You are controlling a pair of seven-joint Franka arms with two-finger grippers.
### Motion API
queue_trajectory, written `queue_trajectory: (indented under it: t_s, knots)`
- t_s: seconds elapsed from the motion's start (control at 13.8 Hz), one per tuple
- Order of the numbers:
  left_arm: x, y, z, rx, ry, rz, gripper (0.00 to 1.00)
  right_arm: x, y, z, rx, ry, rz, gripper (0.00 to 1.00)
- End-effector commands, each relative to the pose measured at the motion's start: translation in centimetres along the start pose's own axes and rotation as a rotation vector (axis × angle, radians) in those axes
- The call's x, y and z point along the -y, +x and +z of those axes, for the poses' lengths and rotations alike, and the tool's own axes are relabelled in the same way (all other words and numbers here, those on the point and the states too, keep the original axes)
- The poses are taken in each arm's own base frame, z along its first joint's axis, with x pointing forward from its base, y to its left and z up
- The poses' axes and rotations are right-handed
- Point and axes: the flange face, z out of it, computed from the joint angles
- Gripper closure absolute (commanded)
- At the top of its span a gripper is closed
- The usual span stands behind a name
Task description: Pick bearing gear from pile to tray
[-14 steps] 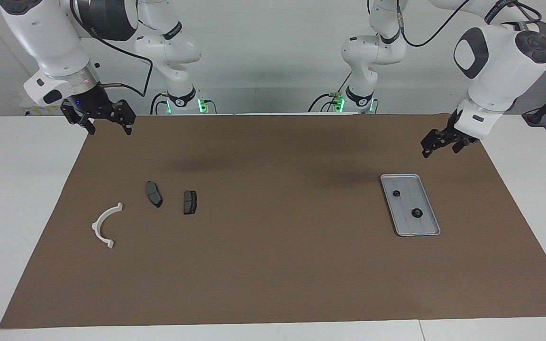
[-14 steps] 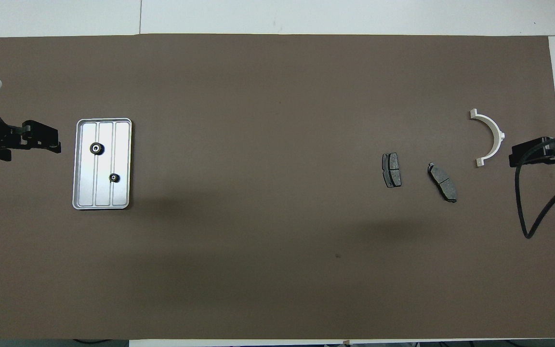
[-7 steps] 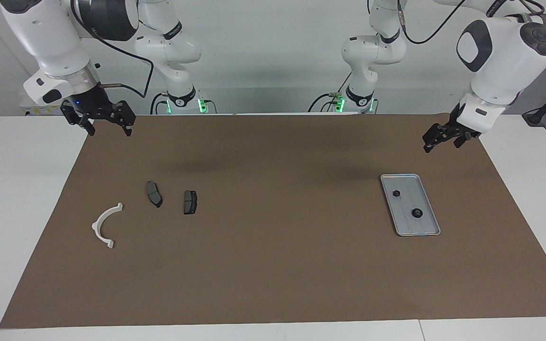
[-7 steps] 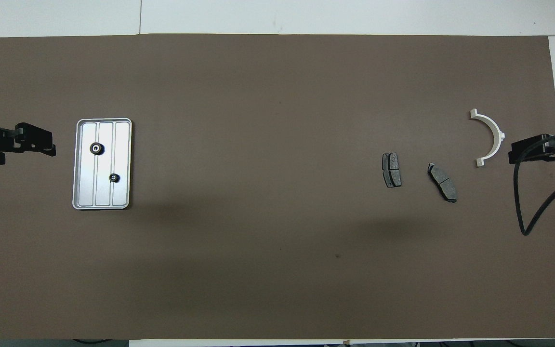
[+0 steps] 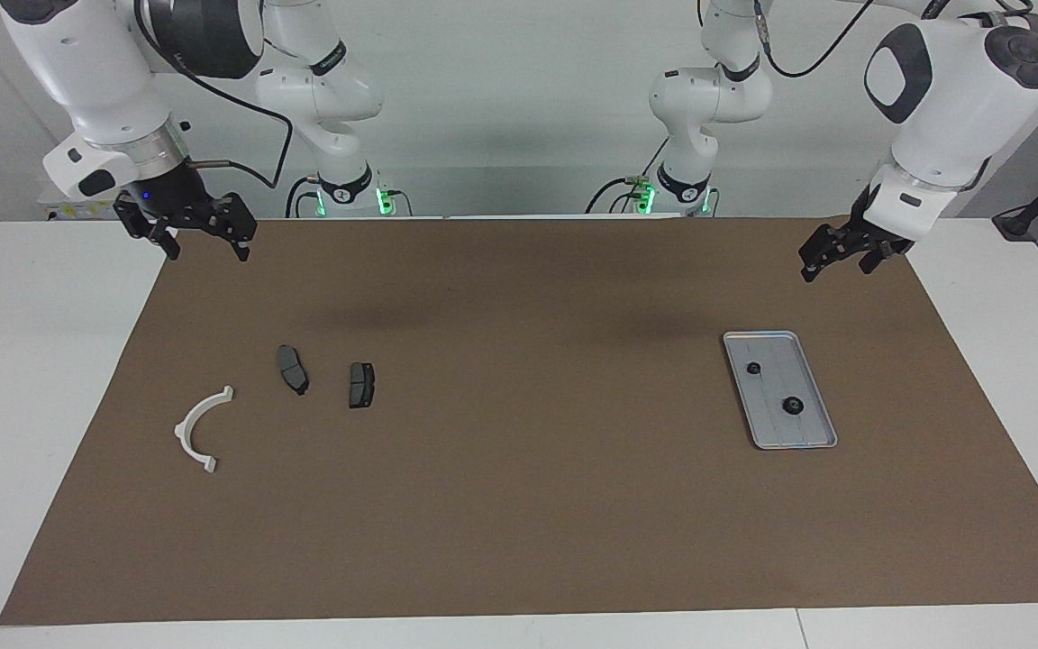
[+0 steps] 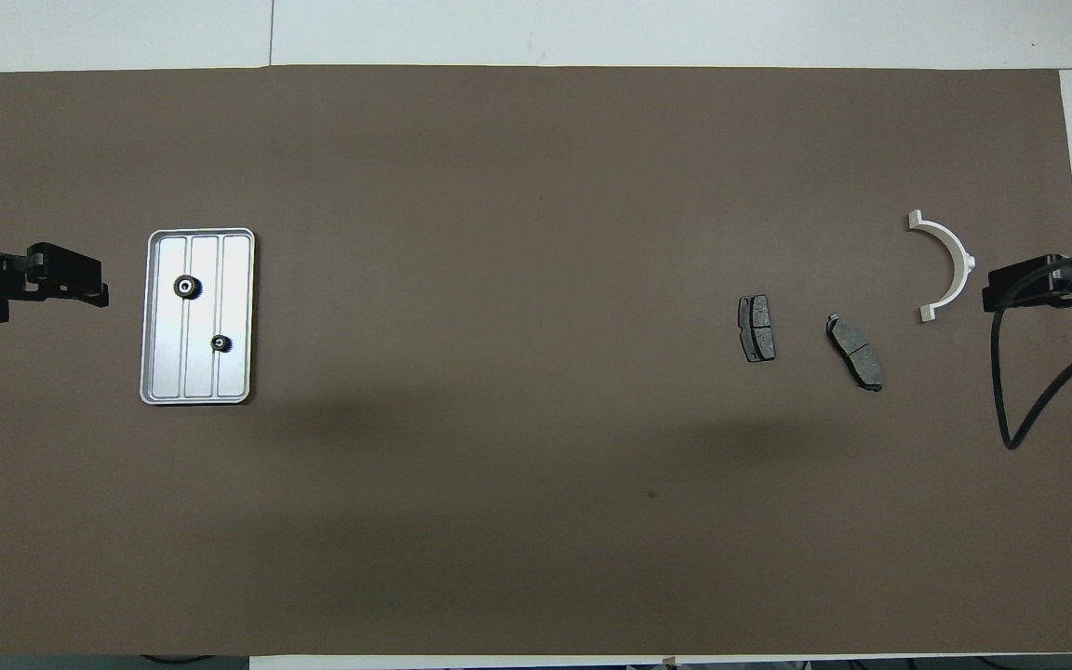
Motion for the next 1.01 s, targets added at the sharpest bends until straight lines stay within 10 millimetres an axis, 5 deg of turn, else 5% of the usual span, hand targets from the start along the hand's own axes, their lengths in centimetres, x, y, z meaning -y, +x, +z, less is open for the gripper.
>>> queue_trajectory:
  t_s: [0.0,0.94]
  knots:
    - [0.71,-0.62,-0.32,-0.012,-0.019,0.003,0.00,0.16,-0.10,0.24,-0.015,0.003,0.020,0.00]
    - [-0.25,-0.36,-0.17,-0.015,-0.016,0.006,0.00,0.24,-0.14,0.28,-0.010,0.003,0.018,0.00]
